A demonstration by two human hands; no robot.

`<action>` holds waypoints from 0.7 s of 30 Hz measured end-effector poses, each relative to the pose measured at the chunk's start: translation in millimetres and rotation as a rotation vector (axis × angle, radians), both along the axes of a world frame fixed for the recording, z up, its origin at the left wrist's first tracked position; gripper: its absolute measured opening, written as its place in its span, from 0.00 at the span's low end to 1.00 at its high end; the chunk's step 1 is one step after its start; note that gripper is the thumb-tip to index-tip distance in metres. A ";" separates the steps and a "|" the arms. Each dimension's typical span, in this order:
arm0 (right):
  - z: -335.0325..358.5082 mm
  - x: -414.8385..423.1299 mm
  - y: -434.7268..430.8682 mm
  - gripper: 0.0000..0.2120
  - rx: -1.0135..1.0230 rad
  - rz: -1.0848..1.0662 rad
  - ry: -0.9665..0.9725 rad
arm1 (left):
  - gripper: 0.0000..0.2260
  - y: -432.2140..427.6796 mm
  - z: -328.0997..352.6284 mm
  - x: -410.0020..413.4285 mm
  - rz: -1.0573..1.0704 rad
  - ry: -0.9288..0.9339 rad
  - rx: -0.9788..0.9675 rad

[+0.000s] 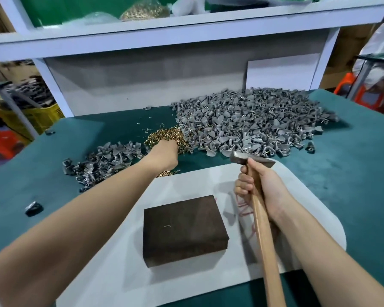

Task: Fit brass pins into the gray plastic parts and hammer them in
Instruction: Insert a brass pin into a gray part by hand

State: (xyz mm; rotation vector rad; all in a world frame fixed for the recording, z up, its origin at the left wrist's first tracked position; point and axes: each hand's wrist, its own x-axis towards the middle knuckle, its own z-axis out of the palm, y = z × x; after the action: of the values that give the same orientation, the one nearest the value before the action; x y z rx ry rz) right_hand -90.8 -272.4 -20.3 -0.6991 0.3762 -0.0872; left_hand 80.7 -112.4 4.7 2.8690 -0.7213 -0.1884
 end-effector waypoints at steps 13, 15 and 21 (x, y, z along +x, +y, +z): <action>7.8 -4.8 4.4 0.14 -0.293 0.096 0.207 | 0.09 54.9 28.9 34.8 0.103 -0.103 -0.018; 9.7 -6.9 7.9 0.14 -0.341 0.030 0.204 | 0.12 62.1 14.9 33.5 0.100 -0.032 0.073; 3.5 -13.1 2.2 0.19 -1.497 -0.317 0.467 | 0.09 67.9 -2.3 29.2 0.087 -0.144 -0.019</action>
State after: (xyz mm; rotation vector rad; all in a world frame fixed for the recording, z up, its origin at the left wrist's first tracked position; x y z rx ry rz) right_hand -103.9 -270.2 -16.8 -2.1515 0.8742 -0.5444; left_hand 109.9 -44.5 2.4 2.9117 -0.6168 0.0375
